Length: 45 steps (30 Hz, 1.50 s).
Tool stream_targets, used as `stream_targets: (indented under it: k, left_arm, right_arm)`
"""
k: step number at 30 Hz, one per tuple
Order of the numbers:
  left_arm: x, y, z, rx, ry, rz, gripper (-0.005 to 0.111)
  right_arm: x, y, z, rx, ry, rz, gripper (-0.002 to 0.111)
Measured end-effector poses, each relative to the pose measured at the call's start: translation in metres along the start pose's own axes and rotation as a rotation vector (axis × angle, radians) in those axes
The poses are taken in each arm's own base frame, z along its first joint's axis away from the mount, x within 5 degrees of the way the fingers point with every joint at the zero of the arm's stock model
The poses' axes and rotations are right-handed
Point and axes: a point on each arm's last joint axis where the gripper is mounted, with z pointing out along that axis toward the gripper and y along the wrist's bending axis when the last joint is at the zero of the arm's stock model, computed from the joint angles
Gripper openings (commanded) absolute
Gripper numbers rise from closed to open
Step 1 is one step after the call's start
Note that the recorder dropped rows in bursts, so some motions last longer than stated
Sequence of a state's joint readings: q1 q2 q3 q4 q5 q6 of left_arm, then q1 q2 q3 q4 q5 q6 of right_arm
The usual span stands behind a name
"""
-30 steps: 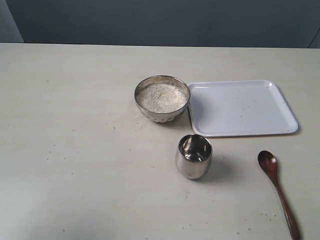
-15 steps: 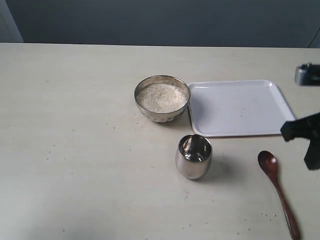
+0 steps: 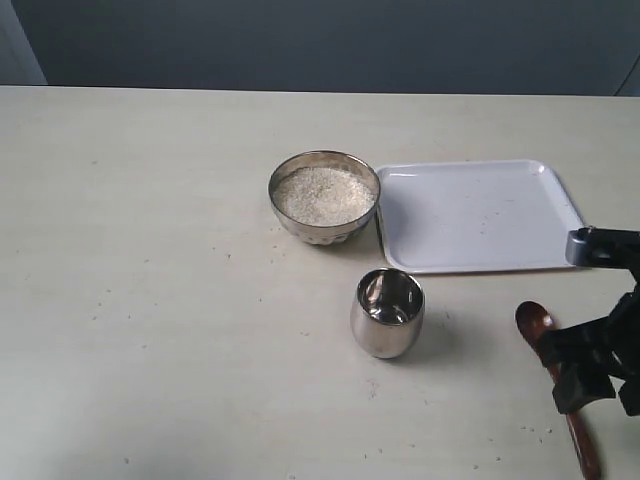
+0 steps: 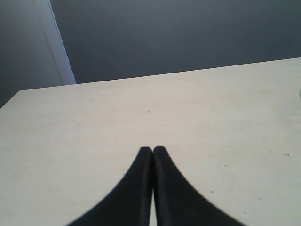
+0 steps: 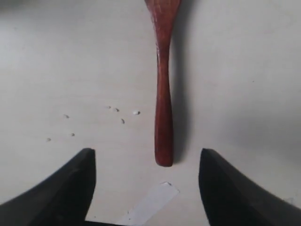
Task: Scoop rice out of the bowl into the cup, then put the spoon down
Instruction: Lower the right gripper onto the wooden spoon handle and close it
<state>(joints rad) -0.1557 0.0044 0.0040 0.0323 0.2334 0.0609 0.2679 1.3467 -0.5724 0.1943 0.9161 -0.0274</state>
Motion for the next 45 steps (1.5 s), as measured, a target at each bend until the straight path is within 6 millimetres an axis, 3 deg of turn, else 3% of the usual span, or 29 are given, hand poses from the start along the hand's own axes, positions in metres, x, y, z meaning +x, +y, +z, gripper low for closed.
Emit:
stream_targets:
  k: [9, 13, 17, 35, 40, 45]
  left_arm:
    - [0.0, 0.0, 0.0, 0.0, 0.0, 0.0, 0.001]
    - [0.0, 0.0, 0.0, 0.0, 0.0, 0.0, 0.001]
    - [0.0, 0.0, 0.0, 0.0, 0.0, 0.0, 0.001]
    - [0.0, 0.0, 0.0, 0.0, 0.0, 0.002, 0.001]
    - [0.0, 0.0, 0.0, 0.0, 0.0, 0.002, 0.001]
    - [0.0, 0.0, 0.0, 0.0, 0.0, 0.002, 0.001]
  right_arm:
    - [0.001, -0.005, 0.026, 0.014, 0.07, 0.022, 0.06]
    - [-0.002, -0.006, 0.037, 0.013, 0.097, 0.042, 0.042]
    - [-0.004, -0.006, 0.045, 0.01, 0.128, 0.054, 0.053]
    - [-0.006, -0.009, 0.062, 0.02, 0.193, 0.068, 0.052]
    - [-0.006, -0.009, 0.062, 0.021, 0.195, 0.066, 0.034]
    - [-0.007, -0.009, 0.062, 0.022, 0.182, 0.069, 0.03]
